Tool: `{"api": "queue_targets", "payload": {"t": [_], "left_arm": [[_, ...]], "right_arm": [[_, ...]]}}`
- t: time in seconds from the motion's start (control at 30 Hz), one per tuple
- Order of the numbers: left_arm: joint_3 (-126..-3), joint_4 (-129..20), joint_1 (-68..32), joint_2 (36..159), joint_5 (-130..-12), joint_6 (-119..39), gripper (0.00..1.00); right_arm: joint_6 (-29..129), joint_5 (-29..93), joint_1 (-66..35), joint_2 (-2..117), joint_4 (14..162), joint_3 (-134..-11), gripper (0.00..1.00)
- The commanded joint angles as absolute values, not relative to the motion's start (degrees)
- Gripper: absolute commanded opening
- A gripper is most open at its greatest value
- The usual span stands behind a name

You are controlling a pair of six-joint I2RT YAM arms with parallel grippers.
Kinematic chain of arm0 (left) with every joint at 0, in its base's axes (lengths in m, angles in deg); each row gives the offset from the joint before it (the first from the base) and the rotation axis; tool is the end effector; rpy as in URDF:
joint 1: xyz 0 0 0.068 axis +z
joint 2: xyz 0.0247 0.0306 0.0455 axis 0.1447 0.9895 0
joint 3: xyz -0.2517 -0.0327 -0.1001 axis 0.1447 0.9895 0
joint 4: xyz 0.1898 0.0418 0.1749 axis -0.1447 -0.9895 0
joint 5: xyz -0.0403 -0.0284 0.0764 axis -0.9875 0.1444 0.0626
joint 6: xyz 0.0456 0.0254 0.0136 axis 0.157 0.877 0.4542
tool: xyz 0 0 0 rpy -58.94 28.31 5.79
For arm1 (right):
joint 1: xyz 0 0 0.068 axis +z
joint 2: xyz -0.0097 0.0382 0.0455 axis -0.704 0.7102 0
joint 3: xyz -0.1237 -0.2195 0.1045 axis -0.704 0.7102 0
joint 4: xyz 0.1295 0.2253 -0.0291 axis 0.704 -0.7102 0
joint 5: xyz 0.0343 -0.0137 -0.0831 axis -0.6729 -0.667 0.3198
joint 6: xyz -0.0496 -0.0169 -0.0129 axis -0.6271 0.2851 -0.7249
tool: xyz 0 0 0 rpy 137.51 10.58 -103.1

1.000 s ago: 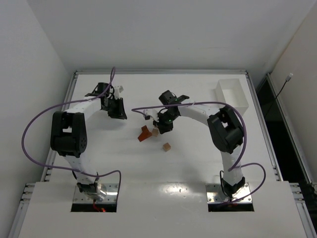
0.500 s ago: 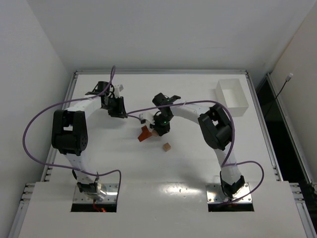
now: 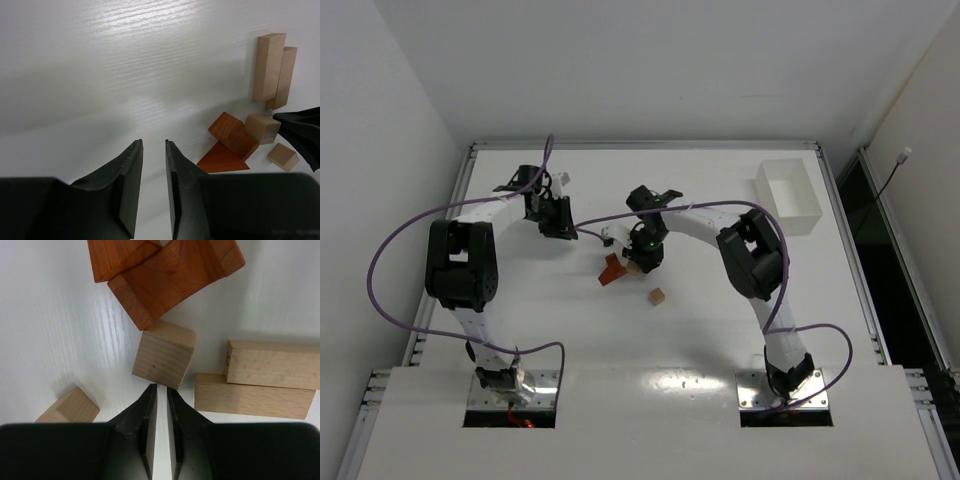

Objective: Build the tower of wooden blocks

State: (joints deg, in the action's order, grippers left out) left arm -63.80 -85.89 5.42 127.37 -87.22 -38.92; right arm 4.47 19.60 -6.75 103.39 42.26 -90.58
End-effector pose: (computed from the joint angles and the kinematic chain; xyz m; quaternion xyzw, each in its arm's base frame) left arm 0.3733 -0.0336 0.1886 -0.0165 0.9518 -0.2303 0.2018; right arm 0.3357 0.2782 0.1356 -0.6207 0.7582 0.1765 0.0935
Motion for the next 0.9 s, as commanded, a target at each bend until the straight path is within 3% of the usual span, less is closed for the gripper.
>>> {"api": "queue_targets", "payload": {"t": [0.0, 0.87], "left_arm": [[-65.82, -85.64, 6.12, 127.58, -88.51, -38.68, 0.22], [-66.35, -85.64, 6.12, 128.11, -89.03, -38.68, 0.26]], "right_arm": [[5.42, 19.96, -7.04, 104.46, 41.33, -92.95, 0.12], [8.15, 21.01, -7.57, 105.52, 41.86, -94.1, 0.29]]}}
